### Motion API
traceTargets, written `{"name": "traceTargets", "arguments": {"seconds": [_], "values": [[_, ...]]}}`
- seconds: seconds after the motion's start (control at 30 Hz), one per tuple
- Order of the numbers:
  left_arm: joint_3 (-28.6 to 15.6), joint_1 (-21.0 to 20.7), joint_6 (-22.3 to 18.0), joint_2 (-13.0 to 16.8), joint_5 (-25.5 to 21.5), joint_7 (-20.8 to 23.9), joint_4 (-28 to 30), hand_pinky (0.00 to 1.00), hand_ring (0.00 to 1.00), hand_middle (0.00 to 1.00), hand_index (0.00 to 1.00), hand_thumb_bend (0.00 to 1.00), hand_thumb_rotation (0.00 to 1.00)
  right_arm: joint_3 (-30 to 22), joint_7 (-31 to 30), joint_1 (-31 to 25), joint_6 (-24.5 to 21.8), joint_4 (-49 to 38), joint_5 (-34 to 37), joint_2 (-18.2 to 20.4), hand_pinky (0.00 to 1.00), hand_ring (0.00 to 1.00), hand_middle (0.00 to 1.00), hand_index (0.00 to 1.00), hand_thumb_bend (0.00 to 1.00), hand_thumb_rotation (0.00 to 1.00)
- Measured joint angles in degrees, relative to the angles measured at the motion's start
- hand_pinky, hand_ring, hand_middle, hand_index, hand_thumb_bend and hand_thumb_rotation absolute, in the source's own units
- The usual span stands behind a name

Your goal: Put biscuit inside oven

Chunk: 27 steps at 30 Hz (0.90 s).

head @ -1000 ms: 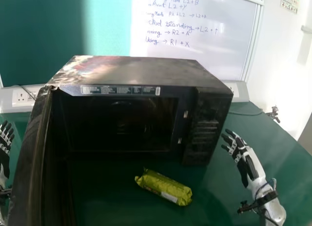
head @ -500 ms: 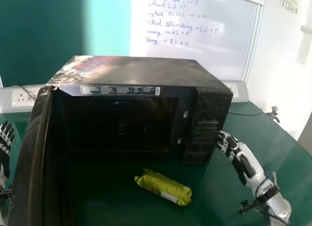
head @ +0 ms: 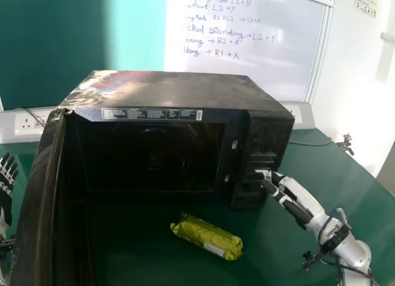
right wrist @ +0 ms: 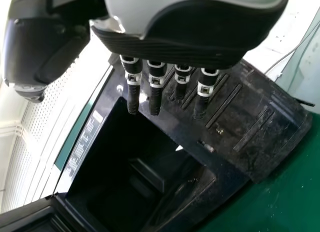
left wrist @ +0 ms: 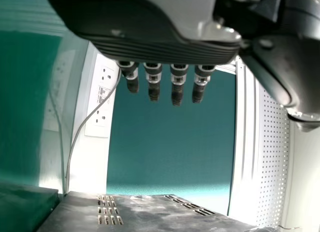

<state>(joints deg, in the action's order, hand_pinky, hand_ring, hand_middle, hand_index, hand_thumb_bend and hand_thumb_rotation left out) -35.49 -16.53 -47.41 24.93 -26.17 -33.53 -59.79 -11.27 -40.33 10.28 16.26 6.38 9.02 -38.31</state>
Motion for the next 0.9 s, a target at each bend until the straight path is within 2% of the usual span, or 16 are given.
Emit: {"name": "traceTargets", "arguments": {"seconds": [0.3,0.6,0.9], "values": [[-0.15,-0.11,0.0,0.02,-0.16,0.24,-0.12,0.76,0.79,0.78,0.81,0.77,0.7,2.36,-0.4,3.0,1.01,0.6,-4.67,-2.17,0.89,0.9,0.89,0.87,0.98,0.36],[-0.15,-0.12,0.0,0.06,-0.16,0.24,-0.23,0.75,0.79,0.77,0.81,0.78,0.69,4.7,1.89,5.02,1.57,-1.06,-13.75,-4.92,0.79,0.89,0.92,0.91,1.0,0.54],[-0.15,-0.08,-0.05,0.01,-0.18,0.38,0.01,0.75,0.78,0.77,0.8,0.78,0.68,7.07,2.54,6.96,1.06,-3.71,-19.14,-7.6,0.81,0.93,0.95,0.95,1.0,0.59]]}}
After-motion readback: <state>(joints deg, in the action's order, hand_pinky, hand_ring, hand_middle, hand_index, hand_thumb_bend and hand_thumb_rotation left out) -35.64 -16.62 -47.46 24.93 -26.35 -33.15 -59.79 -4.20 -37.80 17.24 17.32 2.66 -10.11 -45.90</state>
